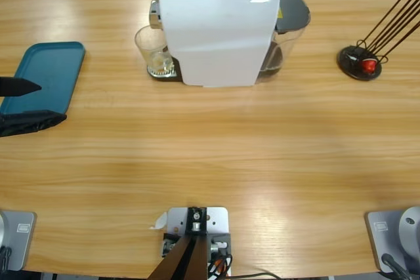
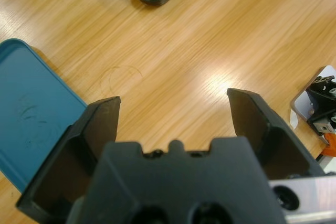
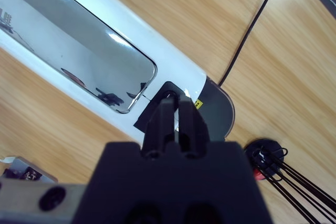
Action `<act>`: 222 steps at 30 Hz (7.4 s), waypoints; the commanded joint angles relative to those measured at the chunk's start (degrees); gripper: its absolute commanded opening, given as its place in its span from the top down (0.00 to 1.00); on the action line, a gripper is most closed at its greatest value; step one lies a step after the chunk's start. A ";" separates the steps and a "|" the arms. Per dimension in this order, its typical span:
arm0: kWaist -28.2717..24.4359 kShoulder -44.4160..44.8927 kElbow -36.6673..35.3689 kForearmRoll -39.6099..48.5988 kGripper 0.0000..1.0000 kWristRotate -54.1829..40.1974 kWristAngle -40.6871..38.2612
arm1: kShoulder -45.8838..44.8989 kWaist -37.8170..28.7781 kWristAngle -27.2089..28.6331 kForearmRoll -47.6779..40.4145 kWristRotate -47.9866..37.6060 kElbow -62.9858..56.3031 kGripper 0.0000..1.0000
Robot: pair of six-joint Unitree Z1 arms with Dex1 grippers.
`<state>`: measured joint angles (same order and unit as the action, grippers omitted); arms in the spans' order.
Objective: Pour coffee
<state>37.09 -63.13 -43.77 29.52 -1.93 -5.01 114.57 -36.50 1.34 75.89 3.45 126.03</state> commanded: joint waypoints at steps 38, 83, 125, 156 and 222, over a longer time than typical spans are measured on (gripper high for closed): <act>0.52 -1.15 2.27 -1.13 0.11 -0.06 0.38 | -34.73 -5.70 -2.77 -20.79 -6.05 -38.98 0.22; 0.52 11.05 15.15 -19.58 0.11 -1.69 0.84 | -47.21 -8.23 -12.24 -64.55 -3.38 -92.10 0.16; 0.52 12.05 15.87 -20.52 0.11 -1.68 3.95 | -45.49 -8.23 -11.36 -68.42 -5.39 -93.77 0.10; 0.52 11.63 16.00 -20.90 0.11 -1.22 3.86 | -46.23 -8.23 -11.54 -69.21 -5.74 -94.39 0.10; 0.52 9.57 16.00 -21.25 0.11 -0.81 3.86 | -46.44 -8.23 -11.19 -69.56 -5.83 -94.65 0.10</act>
<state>37.24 -52.89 -29.93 8.94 -3.68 -2.03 68.71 -44.25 -10.80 6.70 -1.58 33.58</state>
